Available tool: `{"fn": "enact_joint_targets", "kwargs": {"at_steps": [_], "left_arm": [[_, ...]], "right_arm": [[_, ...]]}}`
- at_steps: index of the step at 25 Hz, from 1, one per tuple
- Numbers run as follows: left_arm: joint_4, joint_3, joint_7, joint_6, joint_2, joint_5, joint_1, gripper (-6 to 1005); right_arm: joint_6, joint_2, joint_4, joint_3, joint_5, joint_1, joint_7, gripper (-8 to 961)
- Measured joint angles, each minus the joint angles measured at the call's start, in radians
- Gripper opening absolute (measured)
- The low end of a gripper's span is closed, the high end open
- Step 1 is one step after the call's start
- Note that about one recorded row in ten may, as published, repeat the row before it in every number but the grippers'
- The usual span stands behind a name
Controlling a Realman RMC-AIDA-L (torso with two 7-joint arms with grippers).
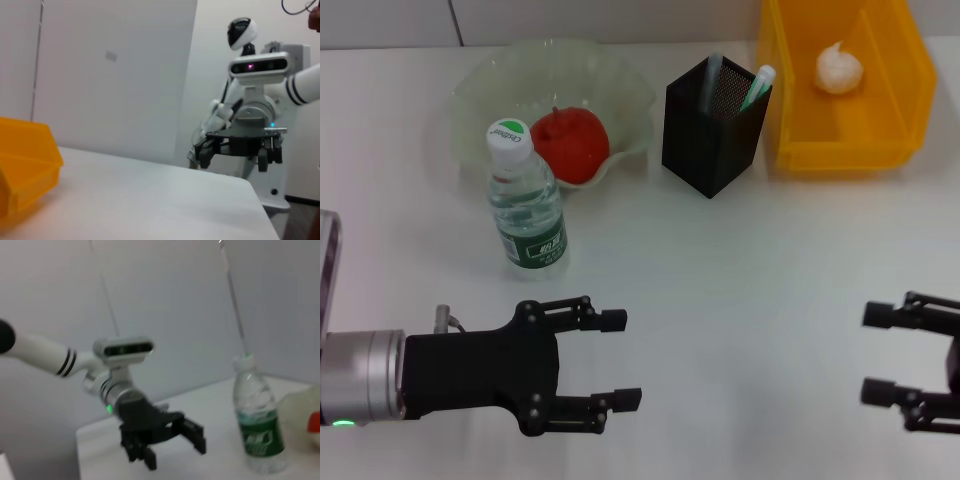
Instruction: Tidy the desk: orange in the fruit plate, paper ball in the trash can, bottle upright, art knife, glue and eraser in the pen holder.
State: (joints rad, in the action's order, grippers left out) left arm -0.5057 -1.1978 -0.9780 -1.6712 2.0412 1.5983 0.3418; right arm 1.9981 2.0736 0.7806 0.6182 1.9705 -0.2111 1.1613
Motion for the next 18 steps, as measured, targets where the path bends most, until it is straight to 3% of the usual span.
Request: {"fn": "enact_joint_targets", "kwargs": {"at_steps": [5, 18], "left_arm": [[-0.005, 0.002, -0.032, 0.005, -0.004, 0.03, 0.013, 782], [-0.011, 0.027, -0.033, 0.006, -0.006, 0.034, 0.006, 783]], "right_arm": [[-0.005, 0.006, -0.034, 0.021, 0.065, -0.062, -0.005, 750], [-0.062, 0.01, -0.088, 0.072, 0.07, -0.103, -0.025, 751]]}}
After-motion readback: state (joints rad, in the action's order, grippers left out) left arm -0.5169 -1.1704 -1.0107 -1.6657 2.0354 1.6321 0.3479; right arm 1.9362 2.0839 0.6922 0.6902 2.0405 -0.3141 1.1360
